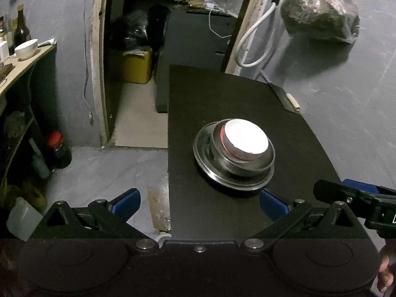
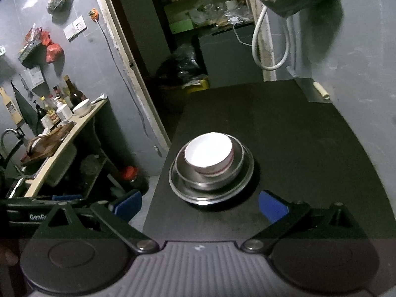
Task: Organize plates and bowls
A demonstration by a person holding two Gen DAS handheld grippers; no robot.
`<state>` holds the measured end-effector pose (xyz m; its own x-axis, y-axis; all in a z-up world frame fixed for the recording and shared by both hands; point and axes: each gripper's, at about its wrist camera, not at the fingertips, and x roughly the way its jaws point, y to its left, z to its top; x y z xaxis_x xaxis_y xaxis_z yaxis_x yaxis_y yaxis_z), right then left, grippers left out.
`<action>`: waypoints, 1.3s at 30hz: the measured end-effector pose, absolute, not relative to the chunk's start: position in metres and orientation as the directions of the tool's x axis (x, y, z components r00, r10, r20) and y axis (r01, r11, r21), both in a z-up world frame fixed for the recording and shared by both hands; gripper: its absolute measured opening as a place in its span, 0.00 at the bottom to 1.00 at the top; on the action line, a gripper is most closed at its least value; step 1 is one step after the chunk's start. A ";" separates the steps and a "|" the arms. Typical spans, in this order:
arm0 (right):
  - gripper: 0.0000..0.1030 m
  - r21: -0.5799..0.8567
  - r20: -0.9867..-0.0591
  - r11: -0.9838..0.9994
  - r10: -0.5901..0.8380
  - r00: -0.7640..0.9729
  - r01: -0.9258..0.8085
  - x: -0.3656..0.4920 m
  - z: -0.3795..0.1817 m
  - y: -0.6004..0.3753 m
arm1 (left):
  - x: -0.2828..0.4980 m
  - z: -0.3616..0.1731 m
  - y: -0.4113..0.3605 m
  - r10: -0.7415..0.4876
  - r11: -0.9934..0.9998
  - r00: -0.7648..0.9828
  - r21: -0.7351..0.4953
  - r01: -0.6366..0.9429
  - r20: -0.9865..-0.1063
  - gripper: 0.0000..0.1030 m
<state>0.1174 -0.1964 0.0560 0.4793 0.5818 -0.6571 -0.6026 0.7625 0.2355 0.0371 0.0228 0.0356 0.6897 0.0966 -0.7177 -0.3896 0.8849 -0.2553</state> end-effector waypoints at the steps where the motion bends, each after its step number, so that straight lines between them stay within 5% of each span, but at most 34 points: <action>1: 1.00 0.230 -0.656 0.766 0.577 0.486 -0.600 0.112 0.057 -0.198 | 0.033 0.036 0.022 0.094 0.886 0.692 -0.257 -0.385 -0.716 0.99; 39: 1.00 0.110 -0.717 0.849 0.428 0.550 -0.516 0.021 0.036 -0.214 | -0.053 0.012 -0.007 0.203 0.942 0.767 -0.094 -0.324 -0.609 0.99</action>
